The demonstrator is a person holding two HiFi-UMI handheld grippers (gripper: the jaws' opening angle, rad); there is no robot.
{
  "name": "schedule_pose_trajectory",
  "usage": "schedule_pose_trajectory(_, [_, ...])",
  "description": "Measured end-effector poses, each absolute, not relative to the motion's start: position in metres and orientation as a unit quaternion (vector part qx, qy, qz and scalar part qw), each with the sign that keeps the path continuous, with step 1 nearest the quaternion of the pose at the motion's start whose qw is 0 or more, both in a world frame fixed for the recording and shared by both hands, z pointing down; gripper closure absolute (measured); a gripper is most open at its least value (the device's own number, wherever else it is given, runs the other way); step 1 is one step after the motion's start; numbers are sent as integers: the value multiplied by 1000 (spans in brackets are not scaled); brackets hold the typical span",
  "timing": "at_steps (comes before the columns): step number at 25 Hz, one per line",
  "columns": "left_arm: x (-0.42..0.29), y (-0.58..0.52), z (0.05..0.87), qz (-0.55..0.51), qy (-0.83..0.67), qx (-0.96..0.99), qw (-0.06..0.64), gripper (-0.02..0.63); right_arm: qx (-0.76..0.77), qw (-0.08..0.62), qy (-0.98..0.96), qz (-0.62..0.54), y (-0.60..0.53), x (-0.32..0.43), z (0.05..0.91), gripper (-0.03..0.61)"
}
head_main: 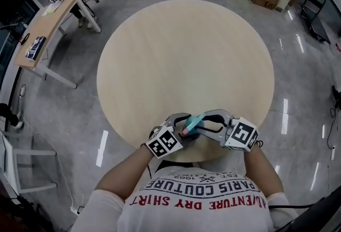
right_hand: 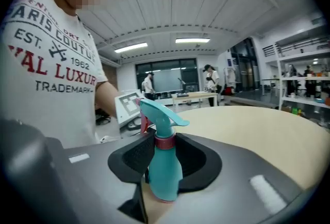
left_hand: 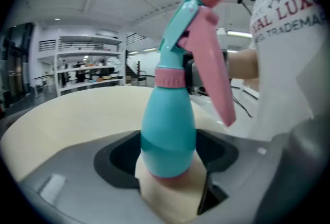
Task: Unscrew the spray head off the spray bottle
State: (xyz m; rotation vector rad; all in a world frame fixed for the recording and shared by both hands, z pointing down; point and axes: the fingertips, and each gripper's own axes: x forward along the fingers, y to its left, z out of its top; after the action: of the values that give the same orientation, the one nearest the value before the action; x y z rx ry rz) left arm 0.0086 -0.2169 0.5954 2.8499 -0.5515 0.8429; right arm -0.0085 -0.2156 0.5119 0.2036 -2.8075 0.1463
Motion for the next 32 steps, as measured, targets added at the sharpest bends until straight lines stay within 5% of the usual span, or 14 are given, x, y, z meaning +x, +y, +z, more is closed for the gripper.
schedule_pose_trajectory(7, [3,-201,596,289,-75,954,33,282,16,159,-986,56,-203,-17,511,448])
schedule_pose_trajectory(13, [3,-220,597,271,-192,941,67,282,134,103,-983,73,-216,-5,500,402])
schedule_pose_trajectory(19, [-1,-230,595,245,-334,901,129,282,255,122,-957,55,-230,-3,505,396])
schedule_pose_trajectory(26, [5,-229,597,241,-372,887,130,282,252,142,-956,43,-228,-14,517,428])
schedule_pose_trajectory(32, [-3,-210,597,257,-254,928,97,283,140,154,-977,50,-208,-18,516,450])
